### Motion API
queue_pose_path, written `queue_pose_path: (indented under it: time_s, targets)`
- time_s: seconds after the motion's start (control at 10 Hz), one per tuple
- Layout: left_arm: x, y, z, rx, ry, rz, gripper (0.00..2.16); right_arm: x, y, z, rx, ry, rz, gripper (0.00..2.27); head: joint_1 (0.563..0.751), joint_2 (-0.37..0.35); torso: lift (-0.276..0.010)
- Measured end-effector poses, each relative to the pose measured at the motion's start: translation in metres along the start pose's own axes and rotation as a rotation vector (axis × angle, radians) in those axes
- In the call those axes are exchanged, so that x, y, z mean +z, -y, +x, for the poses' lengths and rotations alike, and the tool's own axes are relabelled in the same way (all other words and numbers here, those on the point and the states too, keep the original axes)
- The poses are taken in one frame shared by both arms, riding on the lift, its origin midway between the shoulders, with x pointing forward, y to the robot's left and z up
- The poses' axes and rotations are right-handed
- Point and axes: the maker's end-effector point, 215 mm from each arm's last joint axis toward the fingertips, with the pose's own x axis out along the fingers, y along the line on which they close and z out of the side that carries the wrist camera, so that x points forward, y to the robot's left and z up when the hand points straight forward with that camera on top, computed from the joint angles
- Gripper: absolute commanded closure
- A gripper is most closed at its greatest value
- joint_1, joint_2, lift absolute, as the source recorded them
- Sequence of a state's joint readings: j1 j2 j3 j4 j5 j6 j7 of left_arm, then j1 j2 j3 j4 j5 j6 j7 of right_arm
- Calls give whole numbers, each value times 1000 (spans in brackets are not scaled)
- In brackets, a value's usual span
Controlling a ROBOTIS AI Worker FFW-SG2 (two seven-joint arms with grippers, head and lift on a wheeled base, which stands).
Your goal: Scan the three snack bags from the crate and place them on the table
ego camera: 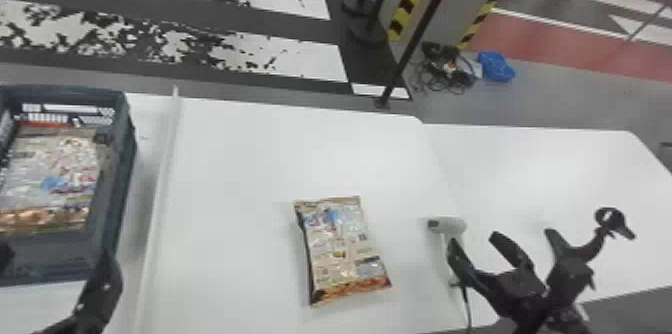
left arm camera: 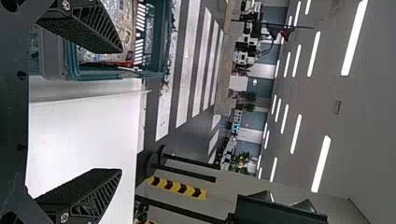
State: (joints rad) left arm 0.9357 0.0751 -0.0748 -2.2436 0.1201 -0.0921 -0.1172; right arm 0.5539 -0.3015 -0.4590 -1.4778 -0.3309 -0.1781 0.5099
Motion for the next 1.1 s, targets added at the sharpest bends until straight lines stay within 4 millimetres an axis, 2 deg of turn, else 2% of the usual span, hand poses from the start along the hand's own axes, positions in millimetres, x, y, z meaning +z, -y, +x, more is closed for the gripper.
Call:
queue_pose_path:
  time_s: [0.3, 0.8, 1.0, 1.1]
  targets:
    - [-1, -21, -11, -3, -33, -9, 87, -29, 18, 22, 26, -75, -3, 43, 695, -350, -37]
    - [4, -59, -26, 13, -37, -30, 87, -69, 29, 29, 18, -153, 24, 43, 695, -350, -37]
    - [3, -67, -27, 45, -37, -37, 87, -84, 20, 32, 34, -179, 18, 43, 695, -350, -37]
    - [1, -68, -26, 63, -38, -44, 87, -90, 13, 35, 48, -189, 13, 127, 695, -350, -37]
